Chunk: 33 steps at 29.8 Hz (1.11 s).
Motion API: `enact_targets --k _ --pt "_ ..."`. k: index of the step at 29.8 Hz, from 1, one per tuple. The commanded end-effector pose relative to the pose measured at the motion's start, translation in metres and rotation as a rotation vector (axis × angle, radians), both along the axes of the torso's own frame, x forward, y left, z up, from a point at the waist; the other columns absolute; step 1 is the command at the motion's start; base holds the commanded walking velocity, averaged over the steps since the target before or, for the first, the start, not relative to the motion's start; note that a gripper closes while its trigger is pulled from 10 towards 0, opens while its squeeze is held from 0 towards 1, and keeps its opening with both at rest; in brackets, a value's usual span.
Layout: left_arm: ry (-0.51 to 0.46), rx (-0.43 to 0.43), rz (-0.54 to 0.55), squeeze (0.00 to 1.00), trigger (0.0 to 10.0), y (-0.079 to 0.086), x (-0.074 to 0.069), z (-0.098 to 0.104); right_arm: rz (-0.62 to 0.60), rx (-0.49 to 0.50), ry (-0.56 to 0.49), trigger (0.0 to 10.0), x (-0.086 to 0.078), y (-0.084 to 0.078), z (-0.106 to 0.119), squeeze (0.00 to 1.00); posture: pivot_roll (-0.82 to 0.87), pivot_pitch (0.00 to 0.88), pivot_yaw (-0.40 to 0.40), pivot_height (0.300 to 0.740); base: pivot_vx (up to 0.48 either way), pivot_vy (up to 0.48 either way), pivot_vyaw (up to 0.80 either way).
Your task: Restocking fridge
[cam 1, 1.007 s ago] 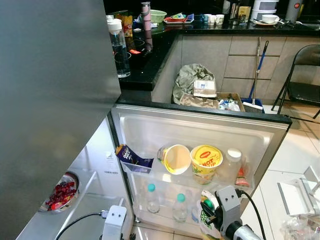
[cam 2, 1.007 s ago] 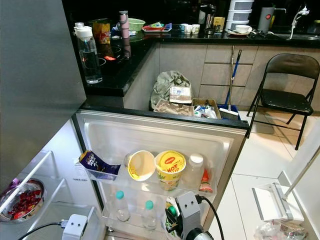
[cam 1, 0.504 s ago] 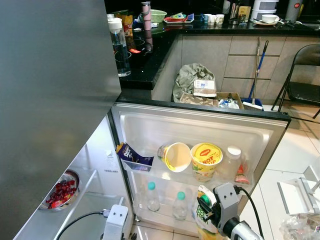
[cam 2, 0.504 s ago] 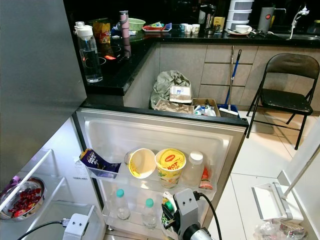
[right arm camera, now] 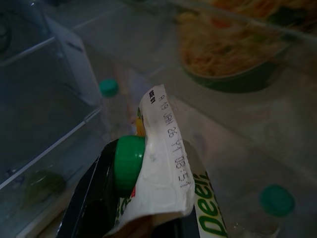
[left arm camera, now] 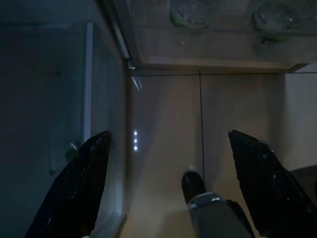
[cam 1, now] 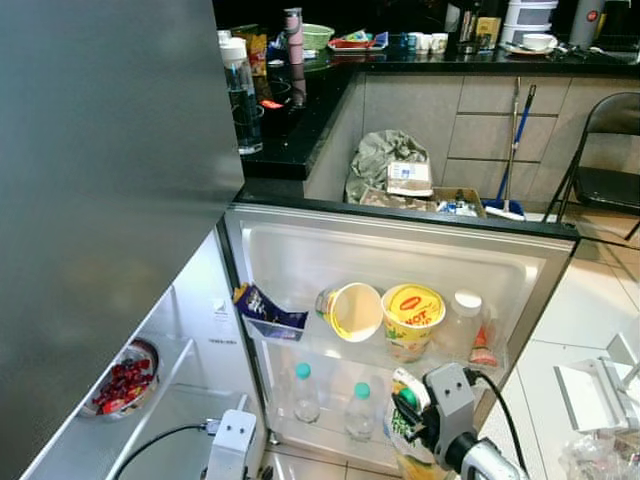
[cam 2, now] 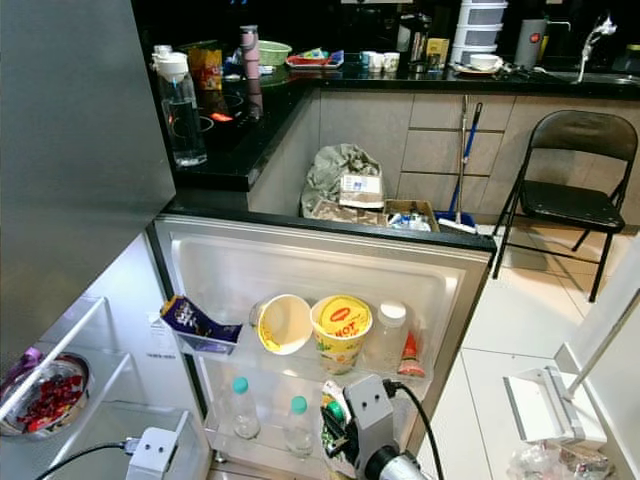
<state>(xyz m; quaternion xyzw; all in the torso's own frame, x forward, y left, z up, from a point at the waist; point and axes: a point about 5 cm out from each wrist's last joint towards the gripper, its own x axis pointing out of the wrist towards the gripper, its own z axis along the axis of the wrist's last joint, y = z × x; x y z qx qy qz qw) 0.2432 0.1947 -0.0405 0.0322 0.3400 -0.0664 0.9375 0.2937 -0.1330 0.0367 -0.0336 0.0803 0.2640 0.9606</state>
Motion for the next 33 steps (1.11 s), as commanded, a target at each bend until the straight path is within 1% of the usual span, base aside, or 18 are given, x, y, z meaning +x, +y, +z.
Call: enact_targets --k 1,4,8,22,25,30,33 --pt "0.014 -0.005 0.017 0.0 10.0 0.001 -0.007 -0.004 0.019 -0.008 -0.006 10.0 0.001 0.002 0.002 0.0 -0.11 0.115 -0.014 0.671 0.0 0.0 0.0" --pt "0.017 -0.005 0.02 0.0 10.0 0.001 -0.008 -0.005 0.022 -0.011 0.003 10.0 0.002 0.002 0.002 0.0 -0.11 0.113 -0.016 0.671 0.0 0.0 0.0" --pt "0.02 -0.005 0.022 0.0 10.0 0.002 -0.01 -0.006 0.029 0.005 -0.017 10.0 0.002 0.003 0.005 0.0 -0.11 0.109 -0.016 0.646 0.0 0.0 0.0" --pt "0.016 -0.002 0.011 0.0 10.0 0.001 -0.006 -0.004 0.016 -0.002 -0.014 10.0 0.0 0.001 0.003 0.0 -0.11 0.102 0.0 0.646 0.0 0.0 0.0" --pt "0.015 0.0 0.004 0.0 10.0 0.001 -0.006 -0.004 0.006 0.007 -0.026 10.0 0.001 0.0 0.006 0.0 -0.11 0.102 0.007 0.646 0.0 0.0 0.0" --pt "0.013 0.003 -0.003 0.0 10.0 0.001 -0.004 -0.003 -0.015 0.043 -0.069 10.0 0.007 -0.002 0.016 0.0 -0.11 0.104 0.01 0.626 0.0 0.0 0.0" --pt "0.013 0.005 -0.004 0.0 10.0 0.002 -0.004 -0.002 -0.02 0.039 -0.08 10.0 0.009 -0.003 0.019 0.0 -0.11 0.104 0.01 0.626 0.0 0.0 0.0"
